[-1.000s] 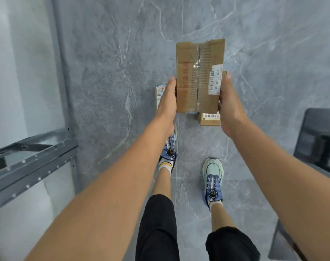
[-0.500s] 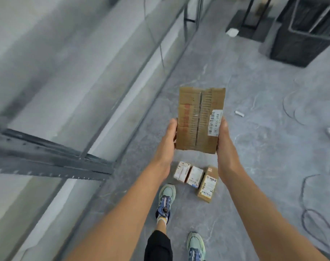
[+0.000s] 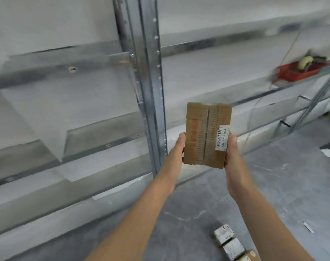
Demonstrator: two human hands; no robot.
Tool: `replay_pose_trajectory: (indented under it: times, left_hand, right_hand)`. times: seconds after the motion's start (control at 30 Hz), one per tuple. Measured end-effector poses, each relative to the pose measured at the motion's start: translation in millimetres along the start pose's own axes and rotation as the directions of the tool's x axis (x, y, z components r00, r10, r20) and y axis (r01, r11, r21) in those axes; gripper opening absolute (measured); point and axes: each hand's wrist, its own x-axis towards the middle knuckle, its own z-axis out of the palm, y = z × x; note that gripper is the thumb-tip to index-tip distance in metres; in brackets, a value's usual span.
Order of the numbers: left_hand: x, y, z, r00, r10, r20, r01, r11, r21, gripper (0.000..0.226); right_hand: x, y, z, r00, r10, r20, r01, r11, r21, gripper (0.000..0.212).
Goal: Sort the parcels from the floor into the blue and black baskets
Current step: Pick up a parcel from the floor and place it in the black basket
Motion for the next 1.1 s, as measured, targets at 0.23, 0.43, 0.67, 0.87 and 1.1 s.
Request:
replay_pose_trajectory:
  times: [0.23,0.43,0.67,0.87,1.1]
  left_hand:
    - [-128,6,-162,0.961,-0.002,-0.278,-0.01,0.999,-0.043,0.042]
    - [-240,-20,-288,0.873,-0.063,-0.484,-0.004,0.991,-0.137,0.044]
    - [-354,-49,-385,0.705,-0.101,-0.702,-0.06,0.978,-0.202,0.053]
    - [-426,-81,-442,0.468,-0.176,-0.866,-0.118,0.959,-0.258,0.051]
    - [-463,-107,-489,0.196,-0.327,-0.924,-0.219,0.904,-0.367,0.055]
  right_hand:
    - [-74,-4,178,0.958,-0.072,0.278,0.079,0.997,-0.016,0.065]
    - [-154,11,326,0.875,0.006,0.484,0.04,0.996,-0.085,0.061]
    - [-234,38,463,0.71,0.081,0.7,0.05,0.985,-0.164,0.056]
    - [-288,65,556,0.507,0.156,0.848,0.077,0.971,-0.225,0.055]
    - [-320,102,649,0.255,0.275,0.927,0.104,0.946,-0.308,0.054]
